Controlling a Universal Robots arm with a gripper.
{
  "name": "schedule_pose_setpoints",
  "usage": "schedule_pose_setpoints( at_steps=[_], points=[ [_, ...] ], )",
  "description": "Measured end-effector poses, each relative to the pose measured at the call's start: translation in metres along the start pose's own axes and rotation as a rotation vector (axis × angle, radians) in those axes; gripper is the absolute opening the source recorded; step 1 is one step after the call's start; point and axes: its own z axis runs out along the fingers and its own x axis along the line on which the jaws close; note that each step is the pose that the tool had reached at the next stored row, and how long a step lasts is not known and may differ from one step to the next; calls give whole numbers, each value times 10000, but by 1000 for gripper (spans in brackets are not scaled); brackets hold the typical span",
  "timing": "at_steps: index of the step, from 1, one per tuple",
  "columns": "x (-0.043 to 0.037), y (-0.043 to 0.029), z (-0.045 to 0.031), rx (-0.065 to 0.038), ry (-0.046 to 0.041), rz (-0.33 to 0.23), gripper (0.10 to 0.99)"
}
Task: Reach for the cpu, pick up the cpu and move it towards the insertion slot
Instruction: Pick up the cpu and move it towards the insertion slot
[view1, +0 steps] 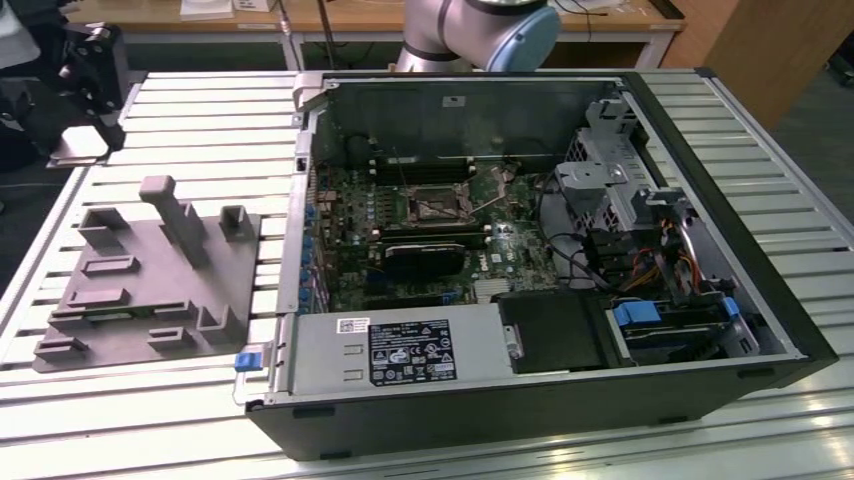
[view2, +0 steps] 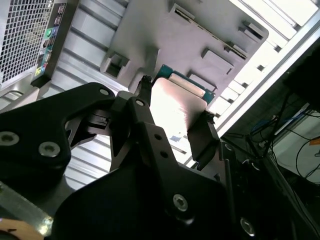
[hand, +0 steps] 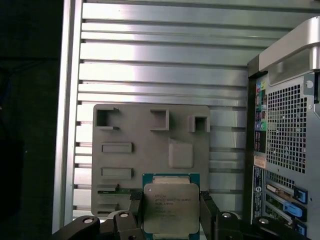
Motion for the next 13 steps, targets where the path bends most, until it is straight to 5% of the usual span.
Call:
schedule_pose_setpoints(
  at_steps=[13],
  points=[
    [-226, -4, 3, 0, 0, 0, 537]
  ],
)
